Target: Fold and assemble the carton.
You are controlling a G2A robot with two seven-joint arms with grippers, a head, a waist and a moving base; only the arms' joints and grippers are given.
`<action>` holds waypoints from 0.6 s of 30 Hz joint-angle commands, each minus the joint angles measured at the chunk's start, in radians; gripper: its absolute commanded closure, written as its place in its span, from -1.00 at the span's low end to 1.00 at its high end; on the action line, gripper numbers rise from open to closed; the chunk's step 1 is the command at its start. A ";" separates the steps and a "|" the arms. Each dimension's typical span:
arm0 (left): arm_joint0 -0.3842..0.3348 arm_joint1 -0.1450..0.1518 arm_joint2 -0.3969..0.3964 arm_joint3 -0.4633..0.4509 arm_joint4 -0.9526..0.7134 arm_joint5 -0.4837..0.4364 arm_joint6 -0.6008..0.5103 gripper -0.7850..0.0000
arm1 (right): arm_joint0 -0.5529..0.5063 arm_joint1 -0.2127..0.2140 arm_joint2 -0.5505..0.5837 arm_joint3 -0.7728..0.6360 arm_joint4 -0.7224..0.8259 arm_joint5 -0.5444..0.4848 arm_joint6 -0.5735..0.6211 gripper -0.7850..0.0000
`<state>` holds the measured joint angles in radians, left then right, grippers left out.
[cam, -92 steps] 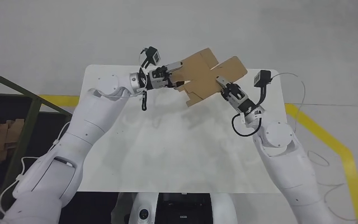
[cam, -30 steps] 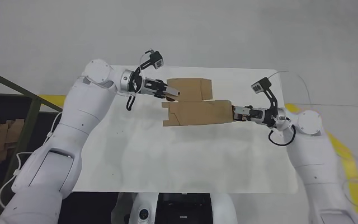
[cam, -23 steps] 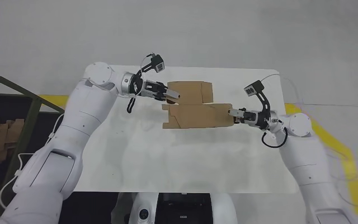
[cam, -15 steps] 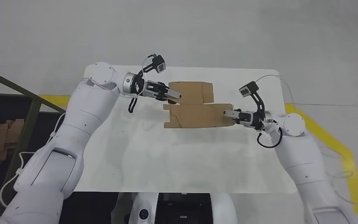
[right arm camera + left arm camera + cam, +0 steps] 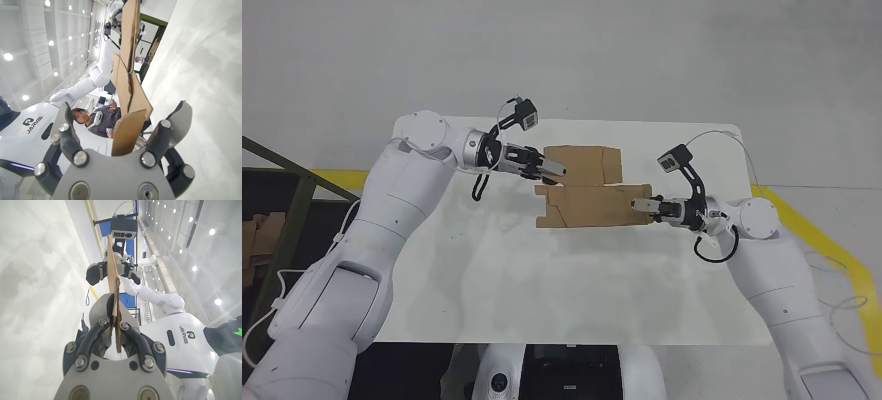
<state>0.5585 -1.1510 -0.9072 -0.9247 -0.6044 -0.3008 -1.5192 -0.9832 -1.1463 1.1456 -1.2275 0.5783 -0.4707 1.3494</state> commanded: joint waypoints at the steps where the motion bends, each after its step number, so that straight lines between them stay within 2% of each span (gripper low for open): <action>1: 0.000 0.000 0.000 -0.001 0.000 0.000 0.000 1.00 | 0.002 0.001 -0.004 0.004 -0.002 -0.003 -0.003 -1.00; 2: 0.000 0.000 -0.001 -0.001 0.000 0.000 0.000 1.00 | 0.003 0.001 -0.005 0.005 -0.002 -0.004 -0.004 -1.00; 4: 0.000 0.000 -0.001 -0.001 0.001 0.000 0.000 1.00 | 0.005 0.003 -0.008 0.008 -0.003 -0.006 -0.006 0.10; 5: 0.000 0.000 -0.002 -0.001 0.002 0.000 0.000 1.00 | 0.005 0.003 -0.009 0.010 -0.002 -0.008 -0.008 0.37; 6: 0.000 -0.001 -0.002 -0.001 0.003 0.000 0.000 1.00 | 0.006 0.004 -0.010 0.011 -0.002 -0.010 -0.010 0.49; 7: 0.000 0.000 -0.002 -0.001 0.003 0.000 0.000 1.00 | 0.006 0.004 -0.011 0.012 -0.002 -0.011 -0.011 0.55; 15: 0.002 -0.001 -0.004 0.003 0.006 0.002 -0.002 1.00 | 0.008 0.009 -0.015 0.018 0.006 -0.020 -0.020 0.61; 18: 0.001 -0.001 -0.005 0.004 0.011 -0.001 0.001 1.00 | 0.009 0.011 -0.017 0.017 0.008 -0.022 -0.022 0.71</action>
<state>0.5601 -1.1518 -0.9123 -0.9210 -0.5959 -0.2998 -1.5203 -0.9746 -1.1355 1.1291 -1.2105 0.5850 -0.4929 1.3271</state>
